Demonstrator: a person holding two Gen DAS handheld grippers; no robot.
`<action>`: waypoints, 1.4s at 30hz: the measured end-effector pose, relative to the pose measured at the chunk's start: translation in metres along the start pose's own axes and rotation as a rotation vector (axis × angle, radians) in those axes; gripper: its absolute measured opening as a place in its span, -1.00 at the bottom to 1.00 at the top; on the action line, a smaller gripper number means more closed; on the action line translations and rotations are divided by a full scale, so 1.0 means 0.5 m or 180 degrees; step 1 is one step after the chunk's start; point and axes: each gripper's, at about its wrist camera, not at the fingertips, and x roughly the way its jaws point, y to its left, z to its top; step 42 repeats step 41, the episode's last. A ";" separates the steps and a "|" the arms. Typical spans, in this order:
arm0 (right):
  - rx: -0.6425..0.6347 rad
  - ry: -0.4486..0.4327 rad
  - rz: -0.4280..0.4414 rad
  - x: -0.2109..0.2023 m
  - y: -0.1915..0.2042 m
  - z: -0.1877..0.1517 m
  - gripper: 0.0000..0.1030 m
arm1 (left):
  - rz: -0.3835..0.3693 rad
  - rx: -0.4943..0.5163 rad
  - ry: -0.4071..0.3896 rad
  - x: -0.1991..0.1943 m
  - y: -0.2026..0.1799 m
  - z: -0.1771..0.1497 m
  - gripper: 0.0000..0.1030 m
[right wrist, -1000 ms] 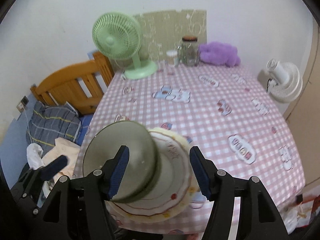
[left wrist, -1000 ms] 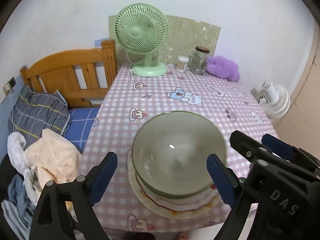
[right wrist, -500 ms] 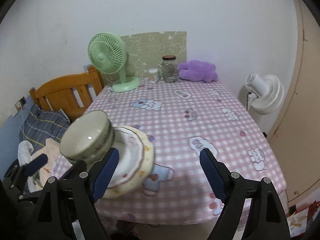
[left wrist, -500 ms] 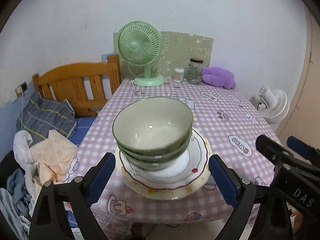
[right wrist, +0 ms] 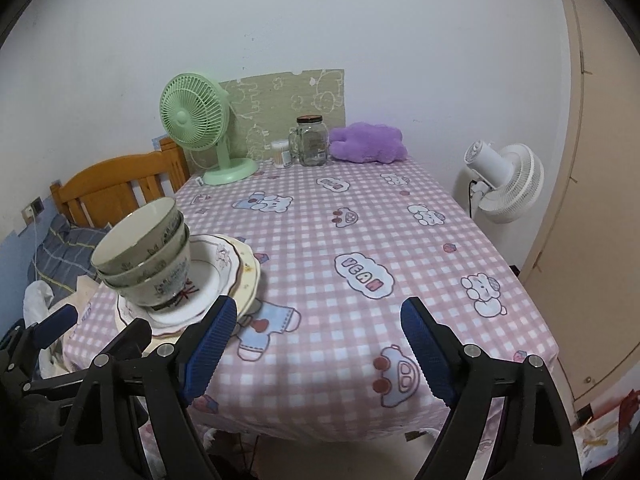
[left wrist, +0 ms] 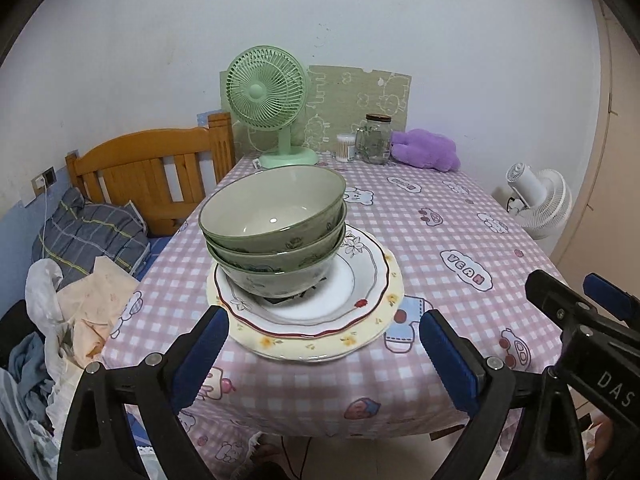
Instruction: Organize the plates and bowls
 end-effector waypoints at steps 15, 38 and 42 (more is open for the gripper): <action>-0.0068 -0.0115 0.0113 -0.012 -0.016 -0.001 0.68 | 0.0022 -0.0058 -0.0027 -0.003 -0.015 -0.001 0.88; -0.0058 -0.0052 0.0155 0.002 -0.044 0.018 0.72 | 0.0103 -0.0216 -0.0017 0.002 -0.028 0.014 0.98; -0.0058 -0.0032 0.0148 0.007 -0.046 0.020 0.72 | 0.0109 -0.0211 -0.0008 0.006 -0.033 0.018 0.98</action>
